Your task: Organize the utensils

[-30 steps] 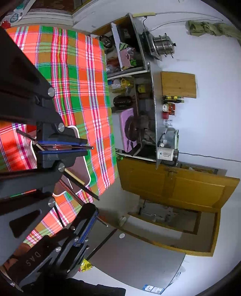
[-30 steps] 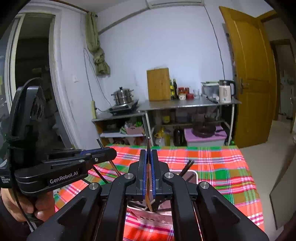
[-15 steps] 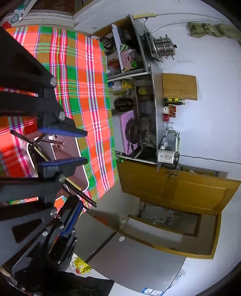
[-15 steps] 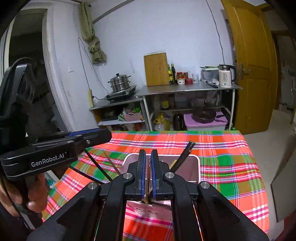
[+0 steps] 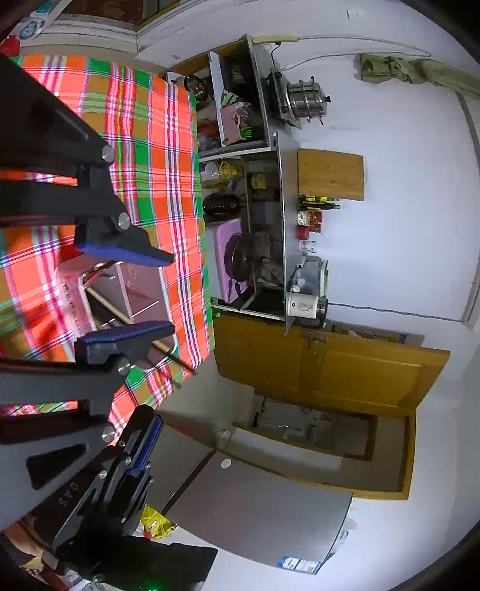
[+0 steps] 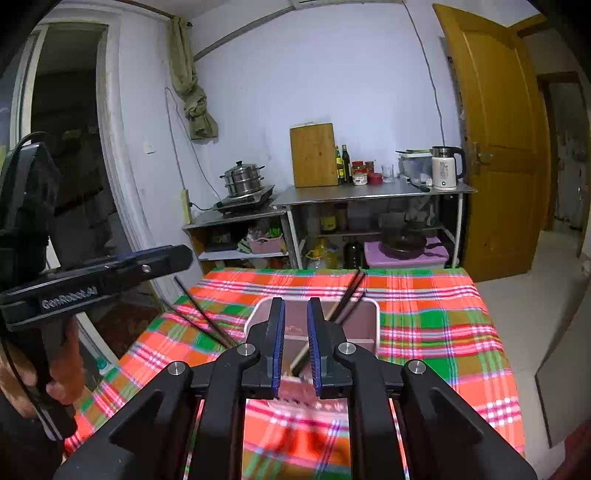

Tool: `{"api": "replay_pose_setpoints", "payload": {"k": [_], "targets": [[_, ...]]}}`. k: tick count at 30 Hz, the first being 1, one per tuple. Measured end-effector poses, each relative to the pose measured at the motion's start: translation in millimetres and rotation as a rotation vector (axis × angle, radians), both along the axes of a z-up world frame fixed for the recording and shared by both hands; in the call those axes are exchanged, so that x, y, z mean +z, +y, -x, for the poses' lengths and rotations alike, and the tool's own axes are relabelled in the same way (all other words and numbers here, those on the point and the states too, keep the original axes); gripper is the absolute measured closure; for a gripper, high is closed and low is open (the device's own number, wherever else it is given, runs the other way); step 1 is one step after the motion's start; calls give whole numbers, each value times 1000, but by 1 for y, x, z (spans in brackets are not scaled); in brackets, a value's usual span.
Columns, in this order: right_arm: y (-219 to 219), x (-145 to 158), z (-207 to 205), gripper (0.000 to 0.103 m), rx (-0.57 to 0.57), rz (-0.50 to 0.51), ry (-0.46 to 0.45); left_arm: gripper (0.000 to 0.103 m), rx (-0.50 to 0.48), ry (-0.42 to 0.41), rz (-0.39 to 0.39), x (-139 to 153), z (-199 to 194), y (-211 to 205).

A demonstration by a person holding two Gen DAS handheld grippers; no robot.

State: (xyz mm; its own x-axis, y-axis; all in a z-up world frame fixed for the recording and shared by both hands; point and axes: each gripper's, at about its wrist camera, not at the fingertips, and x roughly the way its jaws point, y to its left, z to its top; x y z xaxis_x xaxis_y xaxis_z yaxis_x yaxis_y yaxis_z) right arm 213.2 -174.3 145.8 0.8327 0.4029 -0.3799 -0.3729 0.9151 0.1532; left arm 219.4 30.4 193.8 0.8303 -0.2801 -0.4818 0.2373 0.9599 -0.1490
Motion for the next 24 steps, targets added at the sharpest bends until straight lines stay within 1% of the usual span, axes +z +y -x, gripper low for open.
{"api": "replay_pose_setpoints", "payload": {"k": [3,11,17,24], "targets": [[-3,-7,19,86,0,8,-2,67,-5,-10,0,-9,20,-4],[-9,-29,74,77,-7,20,-7,64,-14,5,-26,-52,72,-19],[-7,-47,107,76,-9,42,-9,58,-9,2,-21,-79,107,-25],[-10,-65,131,75,-27,36,12,56,16,2,-25,-106,138,-31]]}}
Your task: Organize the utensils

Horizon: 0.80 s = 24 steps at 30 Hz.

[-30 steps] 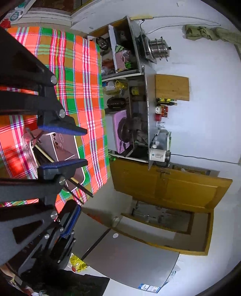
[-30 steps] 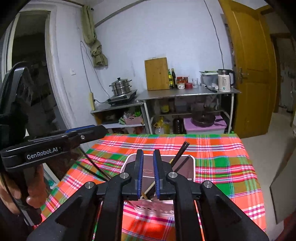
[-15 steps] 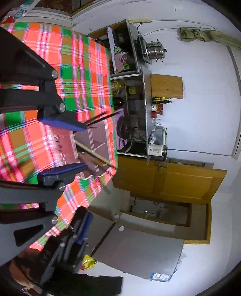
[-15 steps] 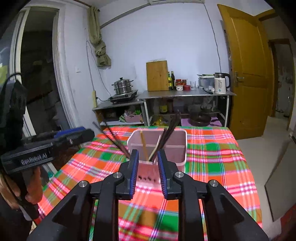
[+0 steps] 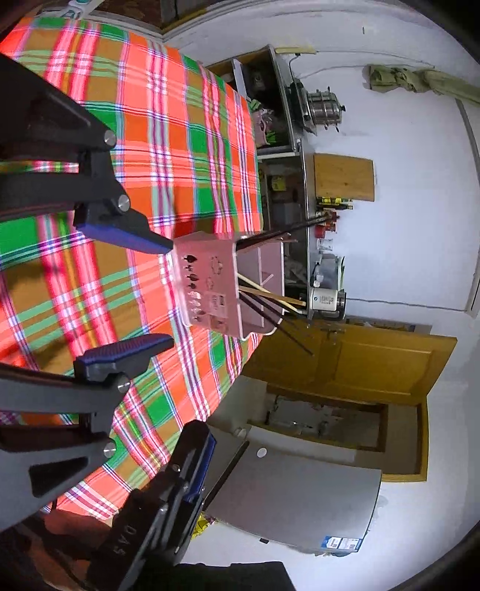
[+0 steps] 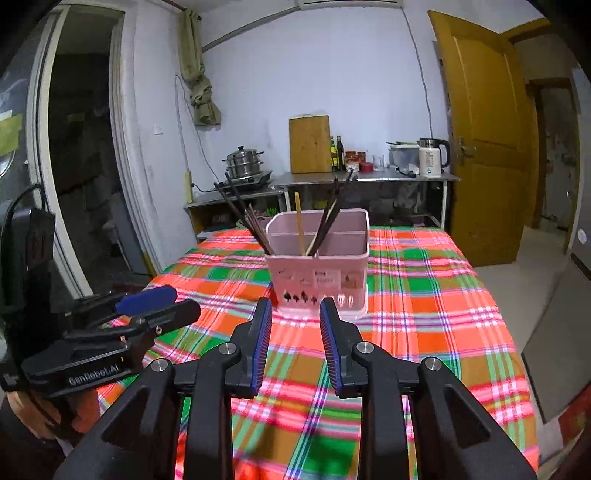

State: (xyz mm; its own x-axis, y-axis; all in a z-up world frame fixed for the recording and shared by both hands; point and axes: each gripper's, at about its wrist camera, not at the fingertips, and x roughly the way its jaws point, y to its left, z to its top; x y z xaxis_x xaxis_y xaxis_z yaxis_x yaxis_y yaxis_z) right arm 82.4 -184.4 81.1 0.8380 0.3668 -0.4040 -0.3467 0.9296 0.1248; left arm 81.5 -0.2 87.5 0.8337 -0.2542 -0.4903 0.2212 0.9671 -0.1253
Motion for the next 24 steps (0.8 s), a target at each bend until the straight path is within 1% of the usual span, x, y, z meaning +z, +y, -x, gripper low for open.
{"api": "replay_pose_setpoints", "payload": {"k": [5,8,13,18,24], "targets": [[-4,-6,11,75,-12,-6,39,55,31,2,7,-12,16,3],[-6,-7,19,75,-9,-31,68,55,37,-10,3,-14,23,3],[-3,-6,29,75,-14,-27,91,55,37,-23,8,-15,33,0],[2,-8,40,75,-15,-14,72,55,46,-36,5,-16,38,-3],[8,-20,49,75,-32,14,27,55,54,-53,13,-19,47,-5]]}}
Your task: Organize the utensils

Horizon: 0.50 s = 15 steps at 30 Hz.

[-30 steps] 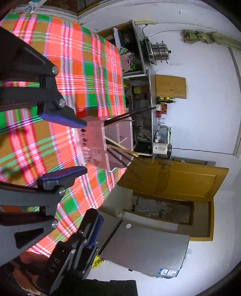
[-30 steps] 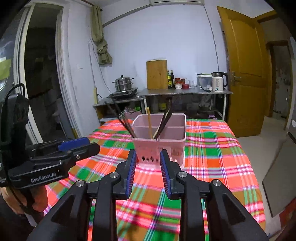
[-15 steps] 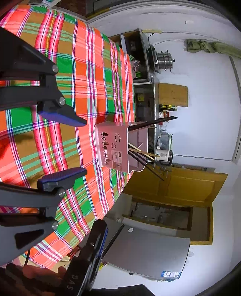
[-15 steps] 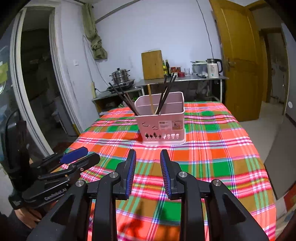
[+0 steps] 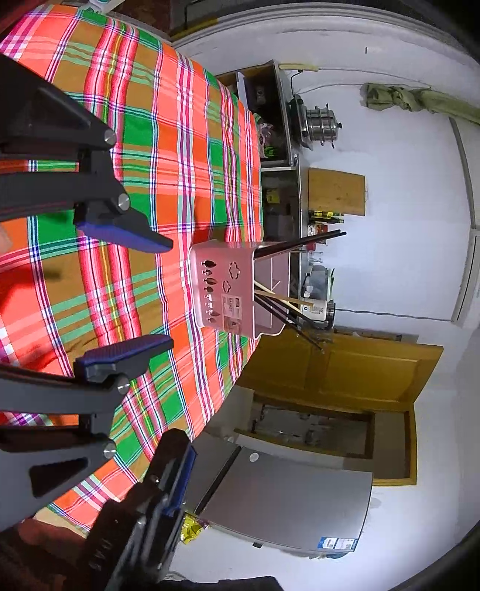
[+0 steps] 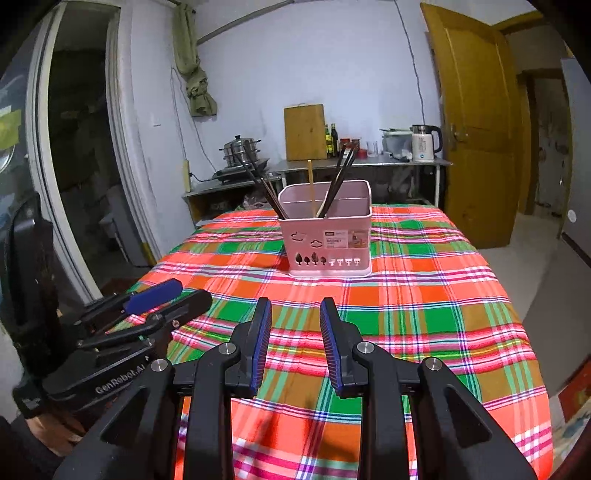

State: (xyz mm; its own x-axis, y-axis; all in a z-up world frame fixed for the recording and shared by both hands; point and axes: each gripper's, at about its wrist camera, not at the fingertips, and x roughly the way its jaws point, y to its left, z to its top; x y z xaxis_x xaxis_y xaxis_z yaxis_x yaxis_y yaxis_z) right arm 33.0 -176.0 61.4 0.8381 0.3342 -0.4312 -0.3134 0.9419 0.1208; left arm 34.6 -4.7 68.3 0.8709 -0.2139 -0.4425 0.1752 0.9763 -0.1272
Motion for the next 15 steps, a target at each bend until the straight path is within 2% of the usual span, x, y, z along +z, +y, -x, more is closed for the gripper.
{"api": "replay_pose_setpoints", "payload": {"k": [15], "targets": [[3,-7,8,75,-25,8,-26,53,31,-4,-17,-6,10,-1]]}}
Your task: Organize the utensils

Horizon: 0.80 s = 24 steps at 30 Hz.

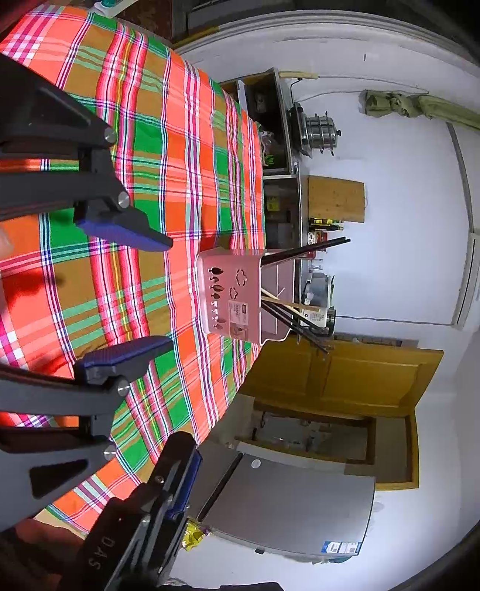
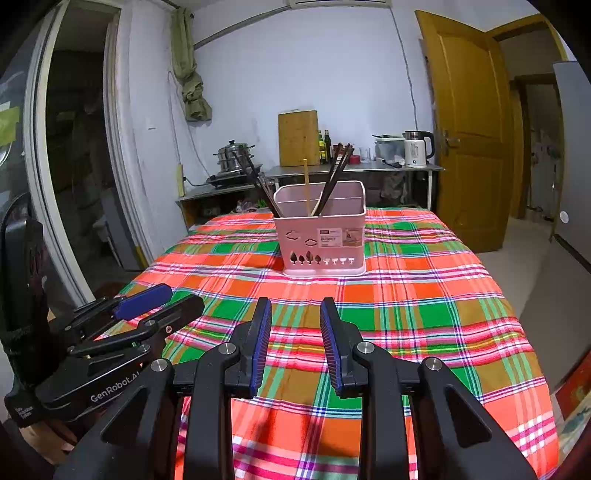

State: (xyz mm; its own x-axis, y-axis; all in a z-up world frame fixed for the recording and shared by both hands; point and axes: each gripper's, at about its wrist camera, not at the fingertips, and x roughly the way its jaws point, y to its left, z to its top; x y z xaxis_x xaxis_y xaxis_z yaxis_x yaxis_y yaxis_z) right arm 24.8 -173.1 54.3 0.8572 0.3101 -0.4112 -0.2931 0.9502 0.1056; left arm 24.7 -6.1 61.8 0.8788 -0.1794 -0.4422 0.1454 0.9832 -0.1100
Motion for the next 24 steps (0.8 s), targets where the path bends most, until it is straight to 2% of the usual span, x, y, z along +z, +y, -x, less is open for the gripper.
{"api": "replay_pose_setpoints", "payload": {"k": [24], "targets": [[2,-1,0,75,-2,18,-1,52,5,9,-8,1,0,-2]]}}
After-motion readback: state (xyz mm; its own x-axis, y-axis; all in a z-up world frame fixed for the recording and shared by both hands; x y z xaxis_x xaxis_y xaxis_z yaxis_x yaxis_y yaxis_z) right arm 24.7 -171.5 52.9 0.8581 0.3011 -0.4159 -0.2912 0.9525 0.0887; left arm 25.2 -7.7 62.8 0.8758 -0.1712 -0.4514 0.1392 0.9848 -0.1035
